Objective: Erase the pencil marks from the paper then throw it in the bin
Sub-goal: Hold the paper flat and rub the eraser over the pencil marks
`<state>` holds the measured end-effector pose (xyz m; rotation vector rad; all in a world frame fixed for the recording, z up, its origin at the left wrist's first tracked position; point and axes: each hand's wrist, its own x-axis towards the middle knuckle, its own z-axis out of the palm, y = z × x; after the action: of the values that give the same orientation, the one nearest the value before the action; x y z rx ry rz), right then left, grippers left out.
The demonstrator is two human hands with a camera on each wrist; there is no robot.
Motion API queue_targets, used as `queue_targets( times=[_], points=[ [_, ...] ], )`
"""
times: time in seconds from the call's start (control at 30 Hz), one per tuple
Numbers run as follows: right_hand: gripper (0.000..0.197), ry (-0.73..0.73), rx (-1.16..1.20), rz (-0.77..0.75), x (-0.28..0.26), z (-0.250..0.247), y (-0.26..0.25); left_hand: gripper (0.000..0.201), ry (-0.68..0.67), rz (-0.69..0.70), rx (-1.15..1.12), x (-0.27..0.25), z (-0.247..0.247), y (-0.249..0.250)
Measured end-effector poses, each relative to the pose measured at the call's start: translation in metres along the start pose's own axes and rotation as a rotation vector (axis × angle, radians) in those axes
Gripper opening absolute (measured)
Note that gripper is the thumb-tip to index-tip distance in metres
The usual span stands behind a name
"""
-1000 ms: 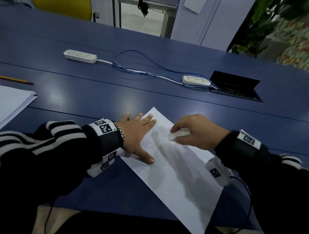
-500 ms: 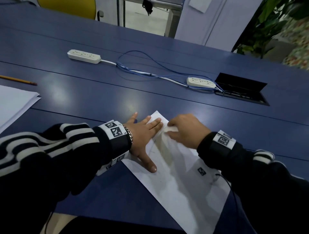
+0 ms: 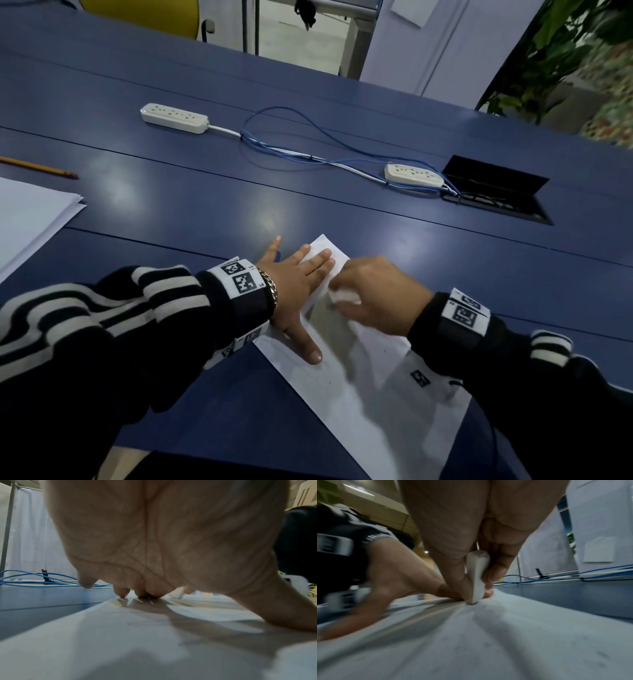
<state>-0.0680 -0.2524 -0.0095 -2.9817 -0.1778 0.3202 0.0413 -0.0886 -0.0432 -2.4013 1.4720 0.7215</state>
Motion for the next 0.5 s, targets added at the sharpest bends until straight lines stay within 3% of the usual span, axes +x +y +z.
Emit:
queue_targets(
  times=[0.07, 0.23, 0.37, 0.5],
  points=[
    [0.028, -0.081, 0.026, -0.06, 0.0, -0.008, 0.0, 0.167, 0.0, -0.005, 0.013, 0.0, 0.0, 0.0],
    [0.031, 0.049, 0.036, 0.008, 0.015, -0.012, 0.015, 0.168, -0.002, 0.0, -0.001, 0.0, -0.001, 0.0],
    [0.034, -0.152, 0.133, -0.108, -0.007, -0.011, 0.011, 0.171, -0.014, -0.014, -0.002, 0.001, 0.0, -0.001],
    [0.031, -0.002, 0.08, -0.018, 0.016, -0.017, 0.021, 0.171, -0.004, 0.0, -0.005, 0.002, 0.001, -0.002]
  ],
)
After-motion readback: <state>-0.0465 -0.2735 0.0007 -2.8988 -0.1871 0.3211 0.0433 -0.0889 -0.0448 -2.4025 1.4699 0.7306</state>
